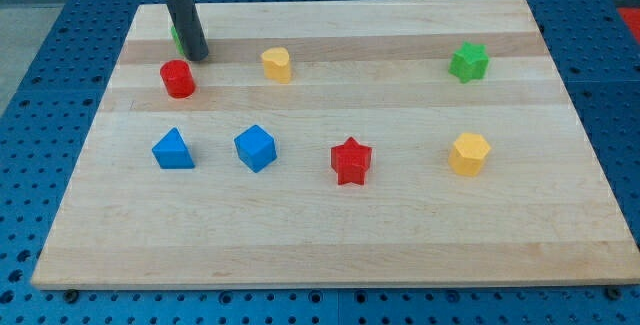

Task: Place your arm at the bottom of the red star

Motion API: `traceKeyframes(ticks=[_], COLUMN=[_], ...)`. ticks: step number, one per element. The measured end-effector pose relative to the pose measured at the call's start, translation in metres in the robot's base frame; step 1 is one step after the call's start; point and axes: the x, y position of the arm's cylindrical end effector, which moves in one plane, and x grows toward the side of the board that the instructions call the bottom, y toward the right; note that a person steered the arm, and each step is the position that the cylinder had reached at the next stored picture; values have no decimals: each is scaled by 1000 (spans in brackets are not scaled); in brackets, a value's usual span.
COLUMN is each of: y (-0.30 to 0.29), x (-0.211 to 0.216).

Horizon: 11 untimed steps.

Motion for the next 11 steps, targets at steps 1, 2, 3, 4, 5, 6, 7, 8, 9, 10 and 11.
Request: traceKeyframes(ticks=[1, 2, 3, 4, 5, 6, 7, 8, 9, 10, 11], y=[18, 63, 88, 120, 168, 240, 264, 263, 260, 224, 222], x=[25, 66, 78, 81, 83, 96, 141, 216, 224, 284, 281])
